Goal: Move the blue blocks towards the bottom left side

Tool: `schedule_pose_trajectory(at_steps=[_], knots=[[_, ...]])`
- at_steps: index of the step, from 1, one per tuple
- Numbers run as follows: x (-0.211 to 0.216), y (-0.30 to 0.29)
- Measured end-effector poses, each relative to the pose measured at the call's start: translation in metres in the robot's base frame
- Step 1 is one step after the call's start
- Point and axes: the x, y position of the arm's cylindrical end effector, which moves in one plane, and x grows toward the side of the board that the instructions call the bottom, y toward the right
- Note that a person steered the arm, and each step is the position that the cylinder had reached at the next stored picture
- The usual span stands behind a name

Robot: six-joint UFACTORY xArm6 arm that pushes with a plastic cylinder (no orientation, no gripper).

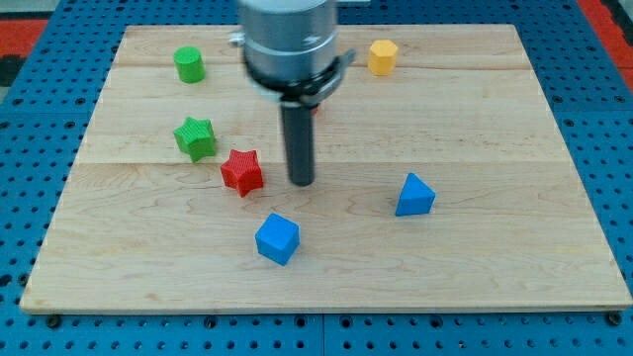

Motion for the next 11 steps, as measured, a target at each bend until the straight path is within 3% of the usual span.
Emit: schedule_pose_trajectory(at_steps=[1, 2, 3, 4, 5, 6, 7, 8, 10, 11], knots=[[-0.011, 0.088], [0.038, 0.101], [0.047, 0.082], [0.040, 0.167], [0.110, 0.144], [0.115, 0.065], [0.115, 0.129], [0.083, 0.159], [0.092, 0.011], [0.092, 0.031]])
